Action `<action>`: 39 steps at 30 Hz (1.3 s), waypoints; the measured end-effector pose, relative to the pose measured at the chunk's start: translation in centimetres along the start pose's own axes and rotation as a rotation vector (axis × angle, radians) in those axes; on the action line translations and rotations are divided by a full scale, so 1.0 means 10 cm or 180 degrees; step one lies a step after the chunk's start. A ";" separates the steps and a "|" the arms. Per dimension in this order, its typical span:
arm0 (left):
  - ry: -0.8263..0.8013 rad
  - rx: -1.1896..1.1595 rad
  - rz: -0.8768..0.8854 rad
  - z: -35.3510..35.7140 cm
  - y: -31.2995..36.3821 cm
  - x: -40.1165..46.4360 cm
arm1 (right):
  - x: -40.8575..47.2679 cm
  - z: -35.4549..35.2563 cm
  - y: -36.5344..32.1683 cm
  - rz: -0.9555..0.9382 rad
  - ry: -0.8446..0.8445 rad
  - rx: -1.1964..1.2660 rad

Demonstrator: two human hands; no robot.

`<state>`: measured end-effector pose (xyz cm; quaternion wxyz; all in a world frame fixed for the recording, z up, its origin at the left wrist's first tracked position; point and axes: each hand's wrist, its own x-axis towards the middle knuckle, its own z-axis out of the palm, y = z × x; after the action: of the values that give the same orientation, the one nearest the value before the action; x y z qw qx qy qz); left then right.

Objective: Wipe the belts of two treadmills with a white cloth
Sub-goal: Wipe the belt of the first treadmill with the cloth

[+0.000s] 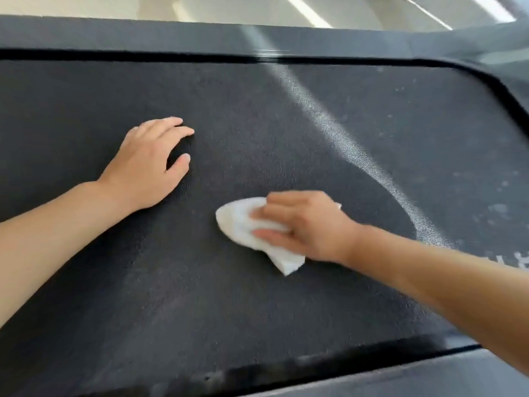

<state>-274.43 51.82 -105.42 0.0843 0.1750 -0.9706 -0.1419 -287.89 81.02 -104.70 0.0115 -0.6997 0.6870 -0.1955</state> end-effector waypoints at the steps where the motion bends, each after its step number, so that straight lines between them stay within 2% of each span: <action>1: 0.0020 -0.0006 -0.0058 0.00 -0.02 0.07 | 0.13 -0.09 0.35 0.0527 0.0332 -0.0179; 2: 0.0047 -0.0015 -0.0131 0.00 -0.02 0.16 | 0.25 -0.20 0.74 0.1167 0.0567 -0.0401; 4: 0.0134 -0.0015 -0.0247 0.03 0.00 0.31 | 0.39 -0.47 1.39 0.2300 0.0693 -0.0730; 6: 0.0239 -0.0003 -0.0282 0.08 0.03 0.39 | 0.48 -0.54 1.71 0.2697 0.0713 -0.0820; 8: 0.0318 -0.0039 -0.0262 0.12 0.04 0.42 | 0.65 -0.44 1.60 0.2689 0.0757 -0.0871; 10: 0.0393 -0.0067 -0.0269 0.14 0.01 0.42 | 0.84 -0.20 1.26 0.2396 0.0657 -0.0736; 14: 0.0423 -0.0115 -0.0406 0.17 -0.04 0.46 | 1.04 0.17 0.46 0.0954 0.0284 -0.0244; 16: 0.0443 -0.0117 -0.0433 0.18 -0.06 0.46 | 1.02 0.18 0.44 0.0445 0.0157 0.0017; 17: 0.0454 -0.0108 -0.0427 0.19 -0.07 0.46 | 1.05 0.14 0.58 0.0419 0.0154 -0.0005; 18: 0.0468 -0.0096 -0.0412 0.19 -0.08 0.47 | 1.10 0.11 0.82 0.0610 0.0255 -0.0114; 22: 0.0453 -0.0060 -0.0410 0.21 -0.07 0.47 | 1.37 -0.27 1.95 0.2390 0.0820 -0.0553; 24: 0.0470 -0.0066 -0.0439 0.19 -0.05 0.47 | 1.65 -0.28 2.07 0.2745 0.0823 -0.0591; 27: 0.0505 -0.0078 -0.0451 0.17 -0.02 0.47 | 2.32 0.06 1.60 0.2411 0.0462 -0.0845; 30: 0.0482 -0.0183 -0.0511 0.15 -0.04 0.47 | 2.88 0.36 0.88 0.1578 -0.0075 -0.0443; 32: 0.0491 -0.0253 -0.0564 0.14 -0.07 0.47 | 2.98 0.35 0.67 0.1388 -0.0380 -0.0393; 34: 0.0523 -0.0270 -0.0549 0.15 -0.09 0.45 | 2.82 0.22 0.78 0.1552 -0.0425 -0.0446; 37: 0.0602 -0.0326 -0.0517 0.17 -0.10 0.42 | 2.13 -0.15 1.33 0.2017 -0.0046 -0.0988; 39: 0.0598 -0.0312 -0.0503 0.16 -0.07 0.43 | 1.52 -0.45 1.75 0.2823 0.0306 -0.1129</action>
<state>-278.48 50.01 -106.70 0.1719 0.2592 -0.9336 -0.1783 -306.24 66.49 -101.64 -0.0576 -0.3206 0.9418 -0.0836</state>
